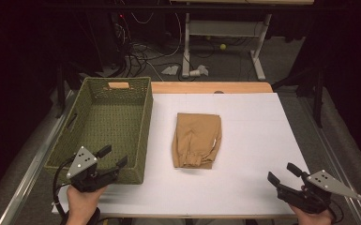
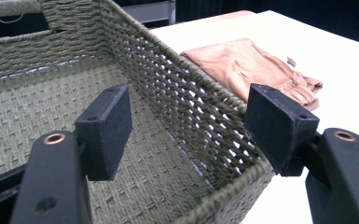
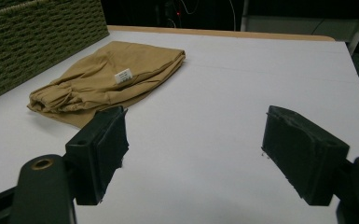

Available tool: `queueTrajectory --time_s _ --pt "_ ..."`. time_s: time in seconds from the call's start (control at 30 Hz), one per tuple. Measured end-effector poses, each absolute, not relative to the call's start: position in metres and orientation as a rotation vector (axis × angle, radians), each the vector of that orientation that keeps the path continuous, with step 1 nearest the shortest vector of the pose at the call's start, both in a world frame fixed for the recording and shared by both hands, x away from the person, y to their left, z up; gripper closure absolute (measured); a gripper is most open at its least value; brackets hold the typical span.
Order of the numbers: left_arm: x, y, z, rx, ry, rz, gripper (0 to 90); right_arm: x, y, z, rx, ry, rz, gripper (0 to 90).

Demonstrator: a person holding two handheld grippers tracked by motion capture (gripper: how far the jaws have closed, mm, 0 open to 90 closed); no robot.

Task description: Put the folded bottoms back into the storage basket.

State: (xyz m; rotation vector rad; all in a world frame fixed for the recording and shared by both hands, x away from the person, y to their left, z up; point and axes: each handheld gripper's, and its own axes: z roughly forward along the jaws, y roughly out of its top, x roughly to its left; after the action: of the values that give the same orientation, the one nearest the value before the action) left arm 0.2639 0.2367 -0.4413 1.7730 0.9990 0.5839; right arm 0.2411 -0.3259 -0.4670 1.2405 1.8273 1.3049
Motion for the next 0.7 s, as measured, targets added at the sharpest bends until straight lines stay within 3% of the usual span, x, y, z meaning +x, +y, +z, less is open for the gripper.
queueTrajectory --time_s 0.7 --pt "0.270 0.223 -0.437 1.785 0.953 0.541 30.5 0.241 -0.326 -0.467 1.238 1.830 1.307 22.9"
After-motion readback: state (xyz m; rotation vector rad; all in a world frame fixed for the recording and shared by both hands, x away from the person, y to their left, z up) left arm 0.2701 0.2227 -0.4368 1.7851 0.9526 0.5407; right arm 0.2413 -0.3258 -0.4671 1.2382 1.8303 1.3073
